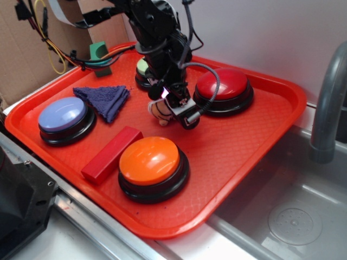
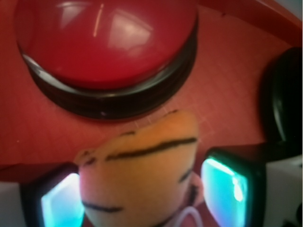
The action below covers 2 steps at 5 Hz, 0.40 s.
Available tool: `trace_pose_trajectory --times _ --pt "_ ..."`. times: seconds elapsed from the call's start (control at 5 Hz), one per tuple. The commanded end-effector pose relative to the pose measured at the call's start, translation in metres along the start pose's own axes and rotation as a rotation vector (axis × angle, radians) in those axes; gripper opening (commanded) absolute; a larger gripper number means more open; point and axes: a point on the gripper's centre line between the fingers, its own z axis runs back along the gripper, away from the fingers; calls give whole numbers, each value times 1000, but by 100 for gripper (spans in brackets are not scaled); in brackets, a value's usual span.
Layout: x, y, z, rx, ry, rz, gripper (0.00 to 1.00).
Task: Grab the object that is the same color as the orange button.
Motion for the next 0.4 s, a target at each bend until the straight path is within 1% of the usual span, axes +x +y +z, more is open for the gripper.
trace_pose_trajectory --times 0.0,0.2 --pt "6 4 23 7 -14 31 0" --pt "5 27 54 -18 17 172 0"
